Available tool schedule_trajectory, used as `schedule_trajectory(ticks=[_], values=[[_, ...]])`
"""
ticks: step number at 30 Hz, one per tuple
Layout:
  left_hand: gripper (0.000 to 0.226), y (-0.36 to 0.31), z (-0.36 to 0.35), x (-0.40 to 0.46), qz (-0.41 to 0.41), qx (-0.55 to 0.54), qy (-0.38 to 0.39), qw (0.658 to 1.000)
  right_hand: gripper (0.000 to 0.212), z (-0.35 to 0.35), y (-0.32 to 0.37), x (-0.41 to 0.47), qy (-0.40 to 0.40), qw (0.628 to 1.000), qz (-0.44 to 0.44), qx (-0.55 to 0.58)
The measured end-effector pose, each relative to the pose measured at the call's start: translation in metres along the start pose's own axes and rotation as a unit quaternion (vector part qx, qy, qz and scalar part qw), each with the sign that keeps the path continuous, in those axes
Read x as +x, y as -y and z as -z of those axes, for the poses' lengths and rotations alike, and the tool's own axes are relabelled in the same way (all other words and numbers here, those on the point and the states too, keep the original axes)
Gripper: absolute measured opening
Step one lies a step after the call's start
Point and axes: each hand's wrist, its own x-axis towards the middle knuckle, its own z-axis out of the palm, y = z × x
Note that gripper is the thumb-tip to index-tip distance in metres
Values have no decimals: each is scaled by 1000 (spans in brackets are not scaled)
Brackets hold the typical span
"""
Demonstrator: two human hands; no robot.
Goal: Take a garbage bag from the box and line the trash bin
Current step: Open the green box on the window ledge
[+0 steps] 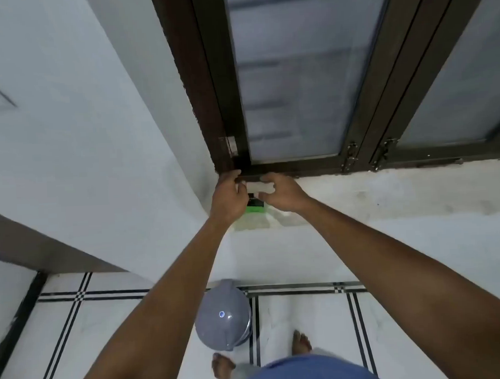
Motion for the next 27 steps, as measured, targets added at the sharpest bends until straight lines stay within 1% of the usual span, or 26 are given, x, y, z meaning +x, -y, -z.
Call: schedule_trajectory(ticks=[3,4,6,9,13,16,18,21,23,25,26,27], values=[[41,13,-8,7,66,3,40,997,72,-15,-9,9,46,997,1,-65],[41,16,-11,5,82,7,51,995,70,-22,-12,8,48,995,-1,-92],[41,24,-16,5,97,2,59,994,59,-35,-21,10,23,994,4,-105],[40,32,-19,4,80,11,63,995,45,-42,-26,8,-7,996,16,-88],[38,37,-23,2,36,59,37,997,47,-40,-37,2,-15,996,-6,-91],[45,31,-20,11,43,88,23,995,43,-30,-51,-5,-36,997,-25,-65],[52,24,-18,19,83,44,40,995,37,-26,-62,-9,-54,997,-45,-19],[54,18,-15,28,111,-95,96,985,36,-23,-72,-15,-68,996,-62,19],[44,16,-13,32,95,-141,103,980,42,-25,-78,-18,-67,996,-58,-1],[31,10,-13,34,91,-161,89,979,54,-26,-84,-19,-59,994,-55,-70],[29,7,-14,35,93,-165,86,978,59,-25,-83,-19,-51,994,-47,-89],[27,5,-15,36,90,-163,86,979,63,-25,-79,-19,-44,995,-33,-83]])
